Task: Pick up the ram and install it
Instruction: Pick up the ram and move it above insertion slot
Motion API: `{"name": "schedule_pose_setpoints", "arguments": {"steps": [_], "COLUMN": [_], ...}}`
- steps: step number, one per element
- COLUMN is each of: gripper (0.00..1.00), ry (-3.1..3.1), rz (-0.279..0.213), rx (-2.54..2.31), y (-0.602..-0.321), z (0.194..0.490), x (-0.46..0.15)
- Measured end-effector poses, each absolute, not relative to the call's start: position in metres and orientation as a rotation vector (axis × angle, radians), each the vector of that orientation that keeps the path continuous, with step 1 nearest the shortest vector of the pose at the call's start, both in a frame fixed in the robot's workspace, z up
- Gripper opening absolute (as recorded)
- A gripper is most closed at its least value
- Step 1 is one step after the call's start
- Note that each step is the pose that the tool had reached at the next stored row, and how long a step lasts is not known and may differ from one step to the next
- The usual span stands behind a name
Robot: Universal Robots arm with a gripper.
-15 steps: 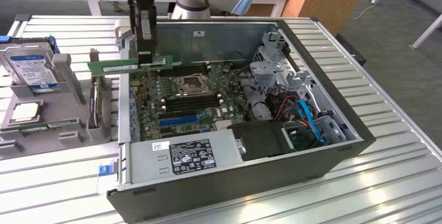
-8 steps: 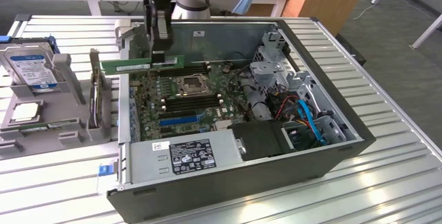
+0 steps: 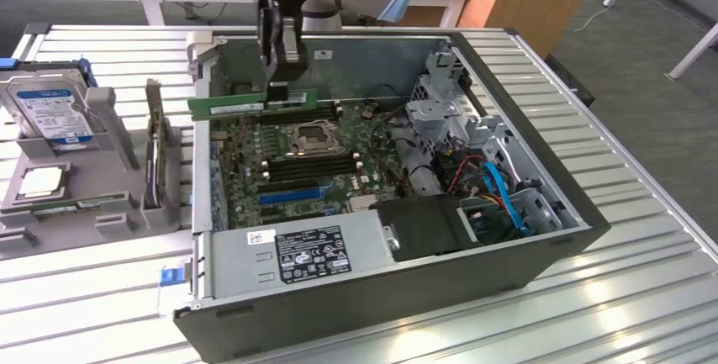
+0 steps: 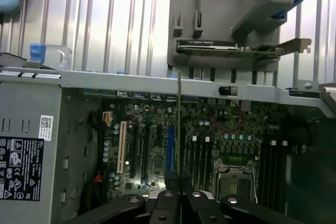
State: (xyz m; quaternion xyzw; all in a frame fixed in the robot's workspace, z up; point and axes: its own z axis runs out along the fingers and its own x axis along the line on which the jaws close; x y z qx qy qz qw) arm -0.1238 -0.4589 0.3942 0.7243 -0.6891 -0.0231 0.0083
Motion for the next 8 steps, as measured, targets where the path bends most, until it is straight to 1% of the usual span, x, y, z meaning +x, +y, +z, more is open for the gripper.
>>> {"name": "schedule_pose_setpoints", "arguments": {"steps": [8], "gripper": [0.12], "ry": [-2.153], "rz": [-0.072], "rx": [2.263], "y": [-0.459], "z": [0.394], "x": [-0.103]}}
